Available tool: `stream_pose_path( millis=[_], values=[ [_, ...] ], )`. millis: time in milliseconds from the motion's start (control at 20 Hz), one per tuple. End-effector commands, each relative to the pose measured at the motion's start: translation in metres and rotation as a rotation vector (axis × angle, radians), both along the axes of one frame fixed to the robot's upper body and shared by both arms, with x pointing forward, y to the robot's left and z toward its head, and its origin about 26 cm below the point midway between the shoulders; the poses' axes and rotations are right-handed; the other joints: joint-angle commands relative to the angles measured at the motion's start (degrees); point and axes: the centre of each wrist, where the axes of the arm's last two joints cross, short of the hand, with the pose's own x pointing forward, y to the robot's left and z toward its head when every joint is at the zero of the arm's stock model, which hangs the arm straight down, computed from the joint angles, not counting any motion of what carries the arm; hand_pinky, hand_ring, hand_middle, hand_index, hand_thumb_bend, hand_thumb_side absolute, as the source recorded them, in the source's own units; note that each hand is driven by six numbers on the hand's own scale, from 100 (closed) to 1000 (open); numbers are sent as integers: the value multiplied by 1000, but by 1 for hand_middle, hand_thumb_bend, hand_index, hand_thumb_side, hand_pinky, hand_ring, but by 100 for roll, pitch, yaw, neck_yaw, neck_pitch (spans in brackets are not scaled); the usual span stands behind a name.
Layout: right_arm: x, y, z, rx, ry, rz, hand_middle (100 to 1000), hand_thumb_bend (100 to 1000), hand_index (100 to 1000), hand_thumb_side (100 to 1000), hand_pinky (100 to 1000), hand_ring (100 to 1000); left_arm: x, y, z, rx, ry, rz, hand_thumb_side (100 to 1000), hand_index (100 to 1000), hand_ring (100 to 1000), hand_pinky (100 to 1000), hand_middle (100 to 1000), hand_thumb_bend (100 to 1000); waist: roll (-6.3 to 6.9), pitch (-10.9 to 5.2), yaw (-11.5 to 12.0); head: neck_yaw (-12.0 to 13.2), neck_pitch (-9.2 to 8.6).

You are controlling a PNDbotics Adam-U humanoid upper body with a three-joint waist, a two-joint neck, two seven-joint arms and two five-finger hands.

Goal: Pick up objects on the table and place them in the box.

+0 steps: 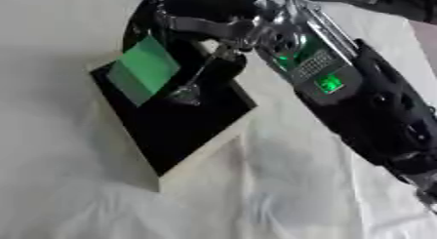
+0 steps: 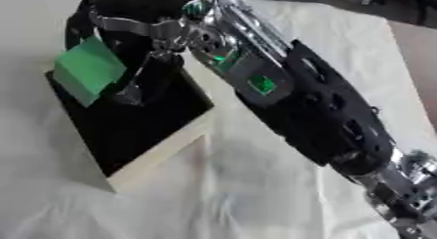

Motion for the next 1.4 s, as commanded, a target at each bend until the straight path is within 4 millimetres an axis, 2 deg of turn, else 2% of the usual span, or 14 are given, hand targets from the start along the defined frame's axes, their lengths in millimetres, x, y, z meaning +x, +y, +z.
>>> stream_pose_path(
  millis=[50, 600, 1050, 1150, 1250, 1350, 1400],
  values=[
    [7, -2, -3, -13, -9, -31, 435, 100, 652, 100, 627, 608, -2, 0, 8, 15, -25, -6, 651, 789, 702, 604, 701, 100, 64, -86, 13, -5, -78],
    [25, -11, -32, -55, 46, -101, 447, 100, 651, 100, 625, 616, -3, -1, 6, 18, -19, -1, 656, 787, 699, 602, 697, 100, 53, -22, 4, 6, -117],
    [36, -15, -44, -108, 44, -152, 474, 100, 667, 100, 631, 639, -3, -1, 6, 19, -14, -3, 660, 785, 697, 601, 695, 100, 52, 2, 7, -8, -151],
    [37, -14, -45, -135, 26, -157, 512, 100, 693, 115, 644, 680, -3, -1, 6, 19, -14, -4, 661, 785, 697, 601, 694, 100, 53, 7, 18, -18, -151],
    [39, -12, -46, -175, 15, -157, 599, 100, 768, 204, 678, 733, -3, -2, 5, 19, -13, -5, 662, 785, 697, 602, 694, 100, 52, 9, 26, -26, -152],
    [40, -11, -47, -211, 3, -154, 741, 100, 870, 331, 739, 807, -3, -2, 5, 18, -12, -6, 663, 785, 697, 602, 694, 100, 50, 10, 29, -38, -156],
    [40, -11, -46, -225, -6, -152, 791, 133, 903, 386, 769, 842, -3, -2, 5, 18, -11, -7, 663, 786, 697, 602, 694, 100, 49, 10, 28, -39, -158]
  ],
)
